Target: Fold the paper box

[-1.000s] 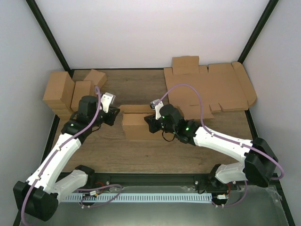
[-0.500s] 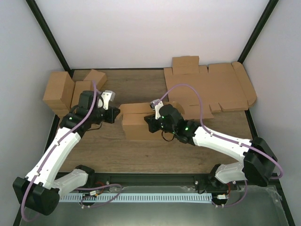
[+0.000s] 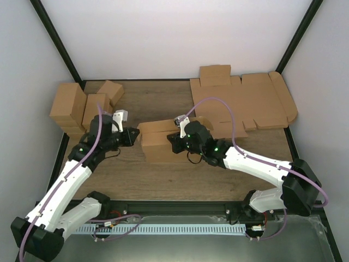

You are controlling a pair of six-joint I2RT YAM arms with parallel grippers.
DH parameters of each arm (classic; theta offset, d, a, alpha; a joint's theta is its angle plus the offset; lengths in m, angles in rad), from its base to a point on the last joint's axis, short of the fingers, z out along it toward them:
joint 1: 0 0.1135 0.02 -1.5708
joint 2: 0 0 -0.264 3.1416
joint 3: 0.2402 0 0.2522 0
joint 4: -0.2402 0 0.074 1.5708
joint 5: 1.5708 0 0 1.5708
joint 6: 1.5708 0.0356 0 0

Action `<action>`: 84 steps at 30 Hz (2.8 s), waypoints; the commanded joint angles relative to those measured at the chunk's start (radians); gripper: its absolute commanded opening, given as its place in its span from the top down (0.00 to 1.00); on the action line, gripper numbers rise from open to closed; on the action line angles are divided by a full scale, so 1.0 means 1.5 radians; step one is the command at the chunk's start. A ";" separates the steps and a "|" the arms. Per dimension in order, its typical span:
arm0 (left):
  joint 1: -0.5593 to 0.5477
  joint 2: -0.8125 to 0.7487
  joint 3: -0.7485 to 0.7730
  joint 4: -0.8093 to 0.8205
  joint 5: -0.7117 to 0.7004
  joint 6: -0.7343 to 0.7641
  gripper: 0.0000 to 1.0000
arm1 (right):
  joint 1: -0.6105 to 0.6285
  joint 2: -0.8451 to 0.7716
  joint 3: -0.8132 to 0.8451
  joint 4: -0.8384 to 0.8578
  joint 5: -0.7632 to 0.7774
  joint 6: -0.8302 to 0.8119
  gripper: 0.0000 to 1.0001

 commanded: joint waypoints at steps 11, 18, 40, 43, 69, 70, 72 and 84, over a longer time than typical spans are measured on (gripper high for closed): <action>-0.057 -0.085 -0.109 0.069 -0.154 -0.213 0.96 | 0.005 0.000 -0.022 -0.034 0.020 0.017 0.99; -0.109 -0.055 -0.110 0.082 -0.197 -0.239 0.96 | 0.005 0.002 -0.023 -0.033 0.020 0.018 0.99; -0.209 -0.030 -0.120 0.062 -0.322 -0.274 0.96 | 0.005 0.003 -0.036 -0.027 0.021 0.019 0.99; -0.210 -0.033 -0.102 0.039 -0.331 -0.265 0.96 | 0.005 0.003 -0.036 -0.028 0.021 0.019 0.99; -0.210 0.017 -0.006 -0.045 -0.275 -0.210 0.96 | 0.005 0.012 -0.029 -0.036 0.036 0.015 0.99; -0.210 0.019 -0.004 -0.047 -0.275 -0.207 0.96 | 0.005 0.013 -0.029 -0.037 0.036 0.015 0.99; -0.209 0.024 0.006 -0.057 -0.277 -0.201 0.96 | 0.005 0.013 -0.030 -0.037 0.036 0.015 0.99; -0.210 0.051 0.042 -0.105 -0.265 -0.182 0.96 | 0.005 0.018 -0.027 -0.038 0.042 0.015 0.99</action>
